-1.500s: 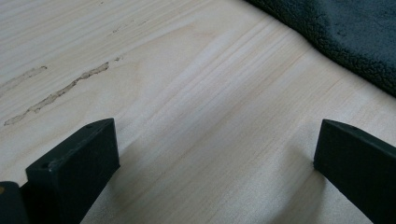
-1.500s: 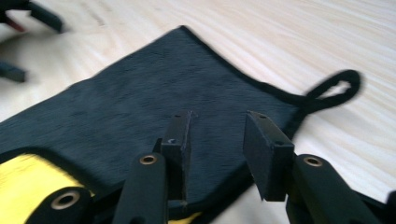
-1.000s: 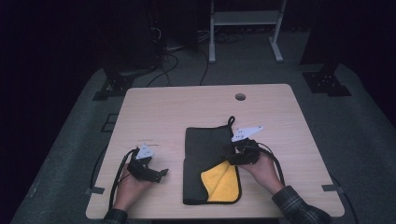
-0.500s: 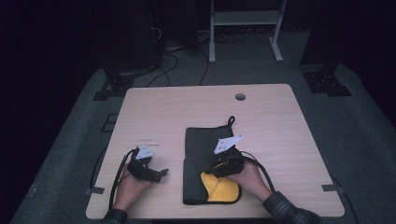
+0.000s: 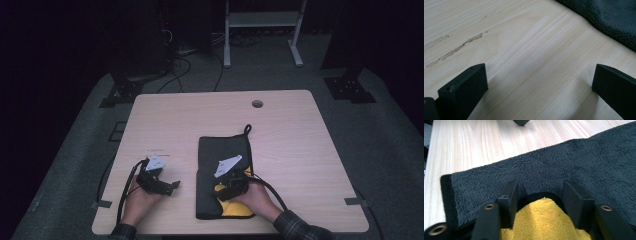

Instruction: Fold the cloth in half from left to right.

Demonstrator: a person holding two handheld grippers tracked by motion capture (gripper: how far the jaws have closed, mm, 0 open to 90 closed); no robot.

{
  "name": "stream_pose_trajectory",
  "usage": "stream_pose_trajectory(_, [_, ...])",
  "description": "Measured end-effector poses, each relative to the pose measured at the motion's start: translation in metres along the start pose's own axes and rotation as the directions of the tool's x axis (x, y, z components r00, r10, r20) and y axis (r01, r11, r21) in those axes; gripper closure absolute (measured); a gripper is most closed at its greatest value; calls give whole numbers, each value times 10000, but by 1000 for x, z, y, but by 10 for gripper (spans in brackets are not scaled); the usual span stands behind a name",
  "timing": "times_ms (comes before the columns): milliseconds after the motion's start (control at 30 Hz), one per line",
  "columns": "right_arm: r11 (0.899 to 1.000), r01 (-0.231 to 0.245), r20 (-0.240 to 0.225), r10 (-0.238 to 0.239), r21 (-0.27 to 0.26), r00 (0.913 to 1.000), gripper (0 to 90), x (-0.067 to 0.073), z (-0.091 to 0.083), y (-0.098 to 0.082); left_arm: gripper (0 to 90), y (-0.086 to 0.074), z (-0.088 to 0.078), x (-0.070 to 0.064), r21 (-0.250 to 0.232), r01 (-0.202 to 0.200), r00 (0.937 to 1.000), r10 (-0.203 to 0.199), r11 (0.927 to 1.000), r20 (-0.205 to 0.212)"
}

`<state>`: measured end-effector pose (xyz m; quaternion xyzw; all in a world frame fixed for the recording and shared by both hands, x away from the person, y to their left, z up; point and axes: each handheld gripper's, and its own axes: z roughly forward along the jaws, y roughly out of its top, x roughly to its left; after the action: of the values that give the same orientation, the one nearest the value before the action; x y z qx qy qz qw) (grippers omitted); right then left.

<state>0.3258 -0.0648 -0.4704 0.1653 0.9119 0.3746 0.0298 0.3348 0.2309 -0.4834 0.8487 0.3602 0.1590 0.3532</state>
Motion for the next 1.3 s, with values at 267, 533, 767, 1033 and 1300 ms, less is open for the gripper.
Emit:
stream_pose_trajectory(267, [9999,142,177,-142,2,9997,657,2,-5,-1,0,0,0,0,-2,-3,10000,3,10000,-2])
stream_pose_trajectory(533, [9979,-523,-362,509,-385,9980,790,-2,-23,-4,0,0,0,0,1,-12,10000,12,10000,-2])
stream_pose_trajectory(767, [9948,-820,-512,789,-611,9956,789,2,-49,-16,0,0,0,0,-26,24,10000,-24,10000,-3])
stream_pose_trajectory(1033, [9909,-1212,-399,1190,-579,9921,775,5,-74,-41,0,0,0,0,-40,38,10000,-38,10000,-5])
stream_pose_trajectory(1300, [9923,-1232,-241,1230,-94,9921,760,11,-82,-59,0,0,0,0,-38,37,10000,-37,10000,-9])
